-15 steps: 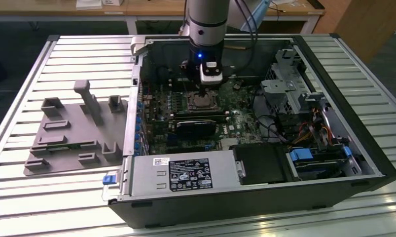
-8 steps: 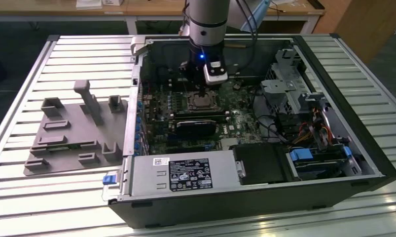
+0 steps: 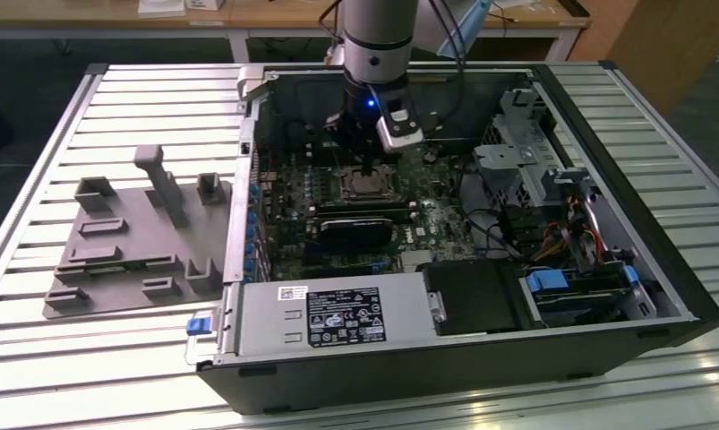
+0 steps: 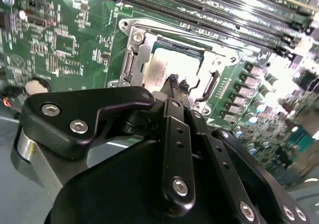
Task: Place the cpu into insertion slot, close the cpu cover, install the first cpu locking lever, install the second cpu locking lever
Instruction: 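Close the cpu cover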
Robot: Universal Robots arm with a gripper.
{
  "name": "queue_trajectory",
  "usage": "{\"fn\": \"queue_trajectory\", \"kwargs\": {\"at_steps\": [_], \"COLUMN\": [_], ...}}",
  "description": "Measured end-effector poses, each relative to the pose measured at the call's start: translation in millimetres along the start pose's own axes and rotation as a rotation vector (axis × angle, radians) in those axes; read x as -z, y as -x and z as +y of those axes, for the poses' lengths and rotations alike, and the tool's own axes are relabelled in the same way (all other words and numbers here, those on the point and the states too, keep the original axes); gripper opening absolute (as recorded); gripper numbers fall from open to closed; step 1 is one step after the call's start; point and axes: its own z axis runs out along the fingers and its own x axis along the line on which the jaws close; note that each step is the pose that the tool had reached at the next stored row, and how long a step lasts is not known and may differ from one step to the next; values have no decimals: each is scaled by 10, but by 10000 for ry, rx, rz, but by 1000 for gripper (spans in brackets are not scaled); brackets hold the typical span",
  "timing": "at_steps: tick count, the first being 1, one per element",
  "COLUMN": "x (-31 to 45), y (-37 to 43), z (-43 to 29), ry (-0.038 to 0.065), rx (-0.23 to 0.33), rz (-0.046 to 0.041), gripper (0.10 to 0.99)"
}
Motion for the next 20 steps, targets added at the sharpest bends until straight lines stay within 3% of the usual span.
{"fn": "queue_trajectory", "kwargs": {"at_steps": [8,11,20], "x": [-2,19,179], "y": [0,-1,0], "z": [0,0,6], "ry": [10,12,15], "rx": [1244,1351,1368], "rz": [37,37,22], "gripper": [102,102,102]}}
